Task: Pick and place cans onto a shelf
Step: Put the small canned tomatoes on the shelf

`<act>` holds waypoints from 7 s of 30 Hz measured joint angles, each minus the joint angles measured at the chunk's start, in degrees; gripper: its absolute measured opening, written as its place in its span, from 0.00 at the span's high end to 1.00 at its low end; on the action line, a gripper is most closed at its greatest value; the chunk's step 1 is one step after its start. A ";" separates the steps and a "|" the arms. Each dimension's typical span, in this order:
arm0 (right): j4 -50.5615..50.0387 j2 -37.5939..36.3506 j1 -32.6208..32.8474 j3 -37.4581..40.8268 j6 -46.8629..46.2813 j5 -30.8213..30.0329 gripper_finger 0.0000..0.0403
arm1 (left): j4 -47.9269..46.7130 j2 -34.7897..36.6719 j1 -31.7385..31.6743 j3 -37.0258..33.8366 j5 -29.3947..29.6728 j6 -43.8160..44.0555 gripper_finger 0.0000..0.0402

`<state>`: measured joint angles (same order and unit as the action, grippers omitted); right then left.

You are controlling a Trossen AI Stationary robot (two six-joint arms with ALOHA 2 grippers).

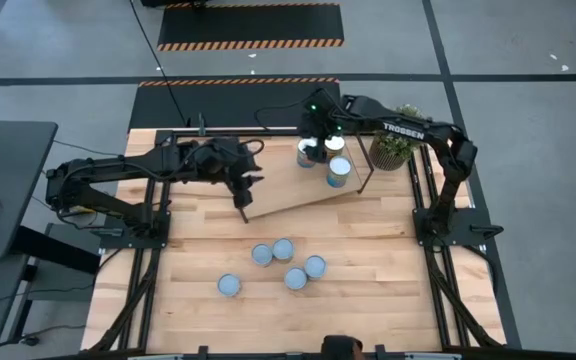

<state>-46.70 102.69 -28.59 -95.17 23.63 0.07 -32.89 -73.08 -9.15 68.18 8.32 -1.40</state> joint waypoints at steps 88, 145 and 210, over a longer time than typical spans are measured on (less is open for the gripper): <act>2.67 19.14 50.63 -2.64 -25.29 -1.99 0.09 | -10.04 0.78 39.01 -0.05 9.69 69.27 0.71; -0.06 19.07 52.91 -1.81 -55.60 -11.97 0.08 | -8.79 0.81 39.01 -0.06 9.04 69.73 0.71; 3.34 -3.69 36.17 5.20 -16.81 -8.02 0.25 | -8.59 0.81 38.84 -0.07 18.67 63.68 0.71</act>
<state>-43.36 99.00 7.57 -89.97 6.83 -7.95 -41.48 -72.27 29.69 68.12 26.99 62.28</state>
